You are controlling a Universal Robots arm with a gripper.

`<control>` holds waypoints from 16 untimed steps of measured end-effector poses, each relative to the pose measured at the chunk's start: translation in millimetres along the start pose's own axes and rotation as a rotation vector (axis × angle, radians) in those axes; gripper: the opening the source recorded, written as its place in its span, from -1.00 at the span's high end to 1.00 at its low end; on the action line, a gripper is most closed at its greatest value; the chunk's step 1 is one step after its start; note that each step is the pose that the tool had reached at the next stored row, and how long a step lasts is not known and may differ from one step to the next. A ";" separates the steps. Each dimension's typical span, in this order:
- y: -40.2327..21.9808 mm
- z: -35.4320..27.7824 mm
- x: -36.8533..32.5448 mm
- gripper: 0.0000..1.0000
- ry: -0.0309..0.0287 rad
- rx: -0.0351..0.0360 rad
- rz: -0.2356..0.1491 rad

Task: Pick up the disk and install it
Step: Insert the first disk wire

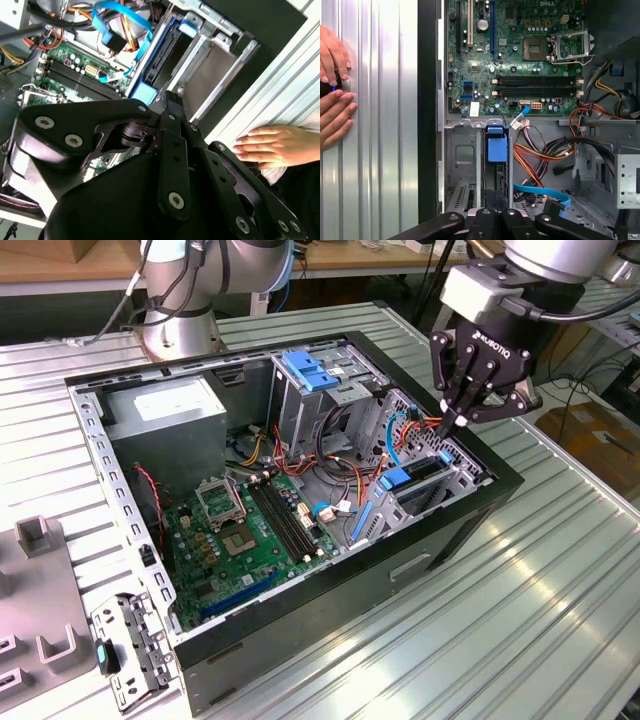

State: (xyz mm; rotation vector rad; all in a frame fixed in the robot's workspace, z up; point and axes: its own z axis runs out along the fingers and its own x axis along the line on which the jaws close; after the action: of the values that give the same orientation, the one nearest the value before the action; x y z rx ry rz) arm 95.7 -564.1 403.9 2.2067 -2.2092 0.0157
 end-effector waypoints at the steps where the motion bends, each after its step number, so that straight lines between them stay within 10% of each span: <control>1: -0.5 0.0 -0.1 0.79 0.0001 0.0002 -0.016; 9: -0.5 -19.1 0.4 0.79 0.0003 0.0012 -0.063; 16: -11.2 -19.8 -1.7 0.79 0.0003 0.0005 -0.072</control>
State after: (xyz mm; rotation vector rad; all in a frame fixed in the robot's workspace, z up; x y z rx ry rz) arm 107.0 -561.9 423.5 2.2848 -2.1280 0.0155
